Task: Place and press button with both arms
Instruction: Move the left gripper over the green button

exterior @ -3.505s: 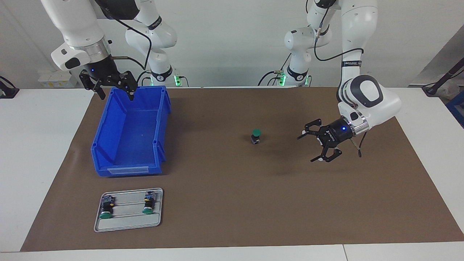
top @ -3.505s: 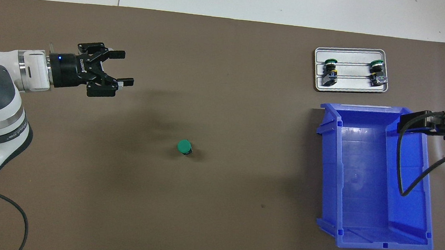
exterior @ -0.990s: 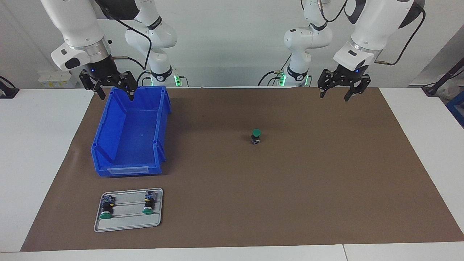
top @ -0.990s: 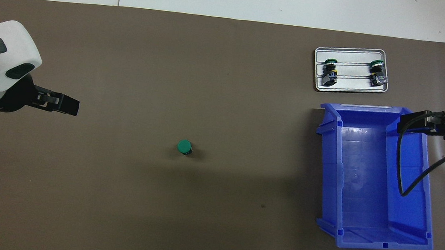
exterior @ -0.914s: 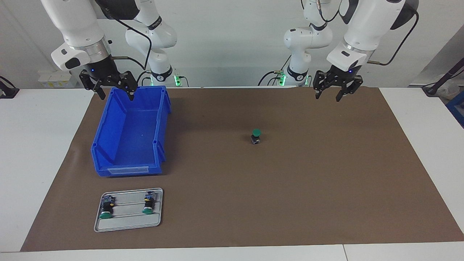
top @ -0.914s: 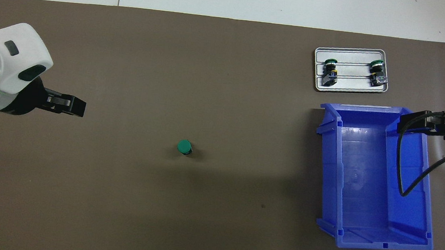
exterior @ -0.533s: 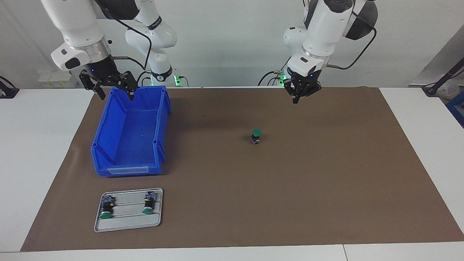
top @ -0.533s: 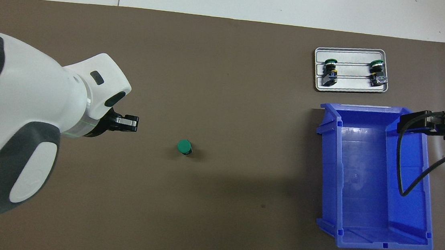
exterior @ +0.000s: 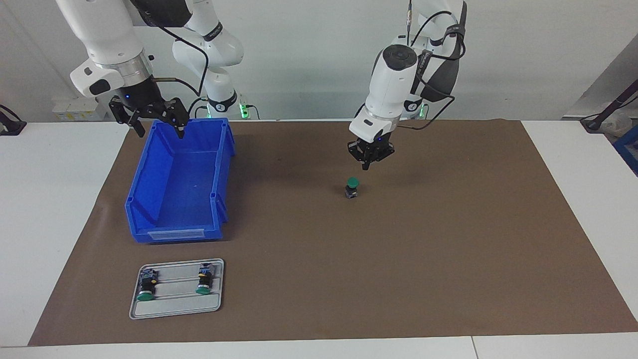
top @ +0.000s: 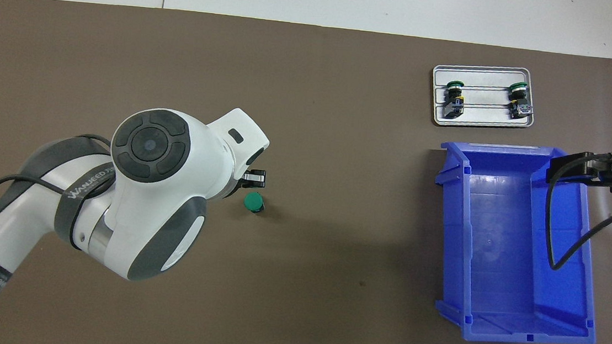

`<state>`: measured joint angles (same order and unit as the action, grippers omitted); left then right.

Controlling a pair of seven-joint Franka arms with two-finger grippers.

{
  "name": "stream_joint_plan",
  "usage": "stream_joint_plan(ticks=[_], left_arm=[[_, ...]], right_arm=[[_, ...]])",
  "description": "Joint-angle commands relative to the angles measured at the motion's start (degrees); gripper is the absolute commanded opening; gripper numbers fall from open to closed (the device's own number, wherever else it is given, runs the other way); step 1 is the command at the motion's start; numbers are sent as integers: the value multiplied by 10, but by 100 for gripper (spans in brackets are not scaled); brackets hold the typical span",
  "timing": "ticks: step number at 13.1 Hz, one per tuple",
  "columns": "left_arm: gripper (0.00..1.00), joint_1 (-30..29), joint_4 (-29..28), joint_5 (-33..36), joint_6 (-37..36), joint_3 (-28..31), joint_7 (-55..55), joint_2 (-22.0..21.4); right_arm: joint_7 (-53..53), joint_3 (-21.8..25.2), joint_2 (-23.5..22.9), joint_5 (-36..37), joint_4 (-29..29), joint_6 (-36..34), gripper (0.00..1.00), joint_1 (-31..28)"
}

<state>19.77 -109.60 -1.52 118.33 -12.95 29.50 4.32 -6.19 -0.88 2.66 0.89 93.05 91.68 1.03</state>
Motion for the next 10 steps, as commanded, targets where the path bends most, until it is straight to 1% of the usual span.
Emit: stream_joint_plan(ticks=[1, 5, 7, 10], left_arm=[[0, 14, -50, 12, 63, 9, 21, -8], [0, 19, -83, 12, 95, 9, 30, 3], [0, 20, -111, 12, 130, 8, 30, 7], [0, 25, -120, 12, 138, 8, 31, 10]], right_arm=[[14, -3, 15, -4, 15, 0, 100, -4], [14, -3, 15, -4, 15, 0, 100, -4], [14, -3, 15, -4, 15, 0, 100, -4], [14, -3, 15, -4, 15, 0, 100, -4]])
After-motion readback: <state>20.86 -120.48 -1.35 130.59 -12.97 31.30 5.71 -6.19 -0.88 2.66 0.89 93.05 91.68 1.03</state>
